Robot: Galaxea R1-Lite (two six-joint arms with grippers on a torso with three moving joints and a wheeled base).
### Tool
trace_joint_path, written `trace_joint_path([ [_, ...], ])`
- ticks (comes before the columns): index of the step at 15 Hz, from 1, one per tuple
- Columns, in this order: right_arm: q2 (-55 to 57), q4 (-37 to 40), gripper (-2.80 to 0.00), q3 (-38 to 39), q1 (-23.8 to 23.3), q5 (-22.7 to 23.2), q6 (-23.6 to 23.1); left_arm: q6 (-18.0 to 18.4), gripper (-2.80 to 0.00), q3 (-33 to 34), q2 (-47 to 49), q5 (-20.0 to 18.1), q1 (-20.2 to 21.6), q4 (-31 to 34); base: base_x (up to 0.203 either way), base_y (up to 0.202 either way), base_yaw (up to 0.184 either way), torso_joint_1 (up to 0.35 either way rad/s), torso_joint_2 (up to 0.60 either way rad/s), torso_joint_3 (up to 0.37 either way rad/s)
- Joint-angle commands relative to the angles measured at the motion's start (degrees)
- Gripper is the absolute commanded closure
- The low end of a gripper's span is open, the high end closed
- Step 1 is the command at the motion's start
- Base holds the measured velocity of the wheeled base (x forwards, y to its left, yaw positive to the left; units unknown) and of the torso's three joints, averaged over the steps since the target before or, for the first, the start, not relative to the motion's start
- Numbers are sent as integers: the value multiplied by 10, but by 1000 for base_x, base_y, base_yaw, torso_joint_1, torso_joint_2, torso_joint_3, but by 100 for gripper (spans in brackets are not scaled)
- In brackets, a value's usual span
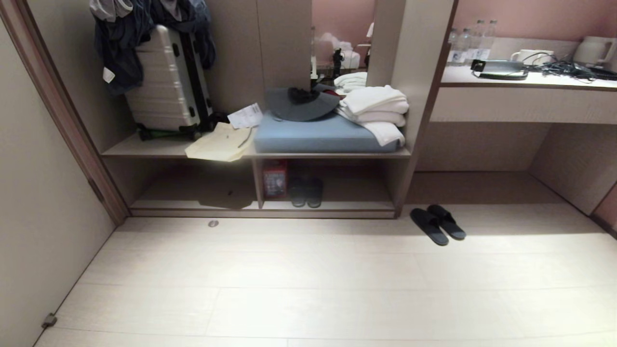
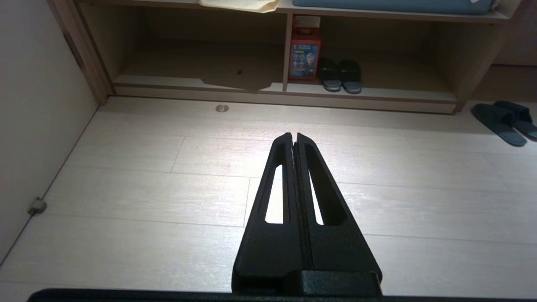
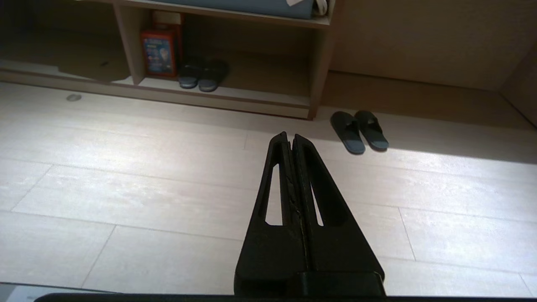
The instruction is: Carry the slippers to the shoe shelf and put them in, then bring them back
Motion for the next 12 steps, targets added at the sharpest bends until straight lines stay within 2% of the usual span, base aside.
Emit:
trace_joint_path([
  [1, 0, 0, 0, 0, 0, 0, -1, 0, 0, 0, 0, 0, 0, 0, -194, 0, 1, 3, 2, 7],
  [3, 0, 1, 0, 0, 0, -1, -1, 0, 0, 1, 0, 0, 0, 0, -161, 0, -1, 0, 2, 9],
  [12, 0, 1, 0, 1, 0, -1, 6, 0, 0, 0, 0, 0, 0, 0, 0, 0, 0, 0, 0, 0],
])
